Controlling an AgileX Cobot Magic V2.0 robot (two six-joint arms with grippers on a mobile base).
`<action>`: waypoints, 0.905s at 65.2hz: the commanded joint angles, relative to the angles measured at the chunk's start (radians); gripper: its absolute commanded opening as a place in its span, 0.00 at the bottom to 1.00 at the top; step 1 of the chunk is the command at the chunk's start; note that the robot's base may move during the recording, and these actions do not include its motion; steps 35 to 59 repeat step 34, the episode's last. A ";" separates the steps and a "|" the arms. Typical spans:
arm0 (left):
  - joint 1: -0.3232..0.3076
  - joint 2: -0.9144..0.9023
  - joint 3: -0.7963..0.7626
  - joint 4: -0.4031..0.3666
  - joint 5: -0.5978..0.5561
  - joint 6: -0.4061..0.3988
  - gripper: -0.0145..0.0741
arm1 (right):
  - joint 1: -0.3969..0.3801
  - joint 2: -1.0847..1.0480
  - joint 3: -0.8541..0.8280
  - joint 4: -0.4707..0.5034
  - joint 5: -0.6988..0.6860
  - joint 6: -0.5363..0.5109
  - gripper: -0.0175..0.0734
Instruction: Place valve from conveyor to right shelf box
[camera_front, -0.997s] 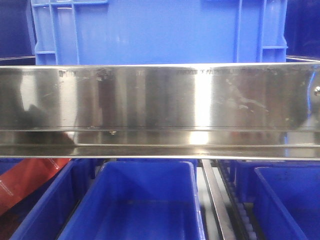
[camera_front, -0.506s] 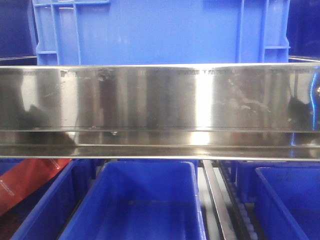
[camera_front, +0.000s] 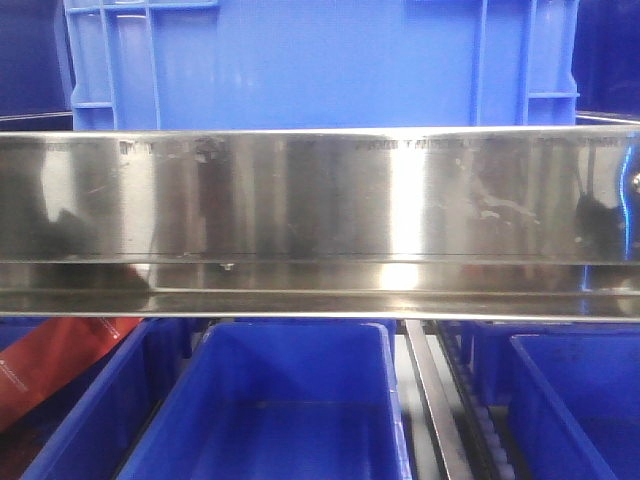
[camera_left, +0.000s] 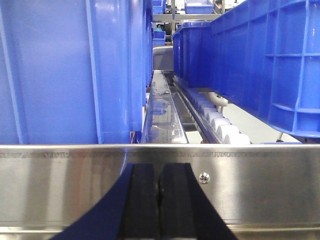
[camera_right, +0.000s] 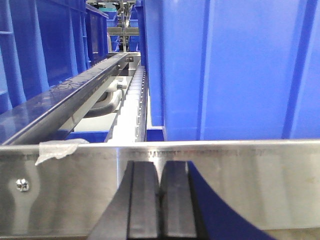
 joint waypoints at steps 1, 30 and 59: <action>0.001 -0.004 -0.001 0.002 -0.017 -0.005 0.04 | -0.006 -0.003 0.001 -0.001 -0.017 -0.006 0.01; 0.001 -0.004 -0.001 0.002 -0.017 -0.005 0.04 | -0.006 -0.003 0.001 -0.001 -0.017 -0.006 0.01; 0.001 -0.004 -0.001 0.002 -0.017 -0.005 0.04 | -0.006 -0.003 0.001 -0.001 -0.017 -0.006 0.01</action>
